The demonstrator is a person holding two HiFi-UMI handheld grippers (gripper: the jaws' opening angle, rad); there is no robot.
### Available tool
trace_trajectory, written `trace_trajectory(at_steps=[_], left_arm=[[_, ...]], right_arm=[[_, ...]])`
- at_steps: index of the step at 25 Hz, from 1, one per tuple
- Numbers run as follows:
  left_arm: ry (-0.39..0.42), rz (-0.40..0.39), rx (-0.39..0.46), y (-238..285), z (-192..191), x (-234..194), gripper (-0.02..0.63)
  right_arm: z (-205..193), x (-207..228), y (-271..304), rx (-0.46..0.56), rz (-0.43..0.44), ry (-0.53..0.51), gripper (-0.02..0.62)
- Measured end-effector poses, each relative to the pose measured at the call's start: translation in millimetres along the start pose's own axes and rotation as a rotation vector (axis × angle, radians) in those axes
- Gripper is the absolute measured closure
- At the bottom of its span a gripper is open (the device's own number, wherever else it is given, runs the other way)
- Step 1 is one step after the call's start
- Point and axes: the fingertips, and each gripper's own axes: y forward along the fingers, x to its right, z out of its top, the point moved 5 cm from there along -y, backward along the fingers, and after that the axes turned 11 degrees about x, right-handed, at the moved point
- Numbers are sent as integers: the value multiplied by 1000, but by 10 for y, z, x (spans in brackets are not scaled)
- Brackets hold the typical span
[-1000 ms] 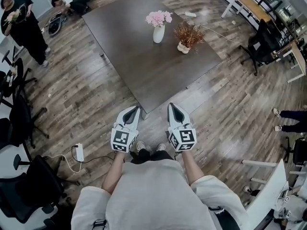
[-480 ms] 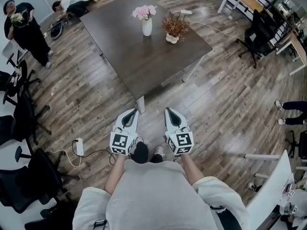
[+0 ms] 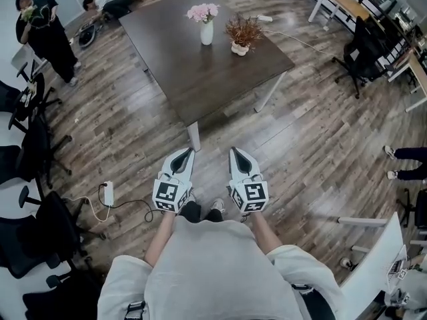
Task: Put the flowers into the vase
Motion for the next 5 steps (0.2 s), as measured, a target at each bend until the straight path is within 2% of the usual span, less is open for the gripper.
trace_trajectory(at_steps=[5], left_arm=[[3,-5,-7,16,30,74,597]], right_arm=[[40,31,-37,-4,3,-8,600]])
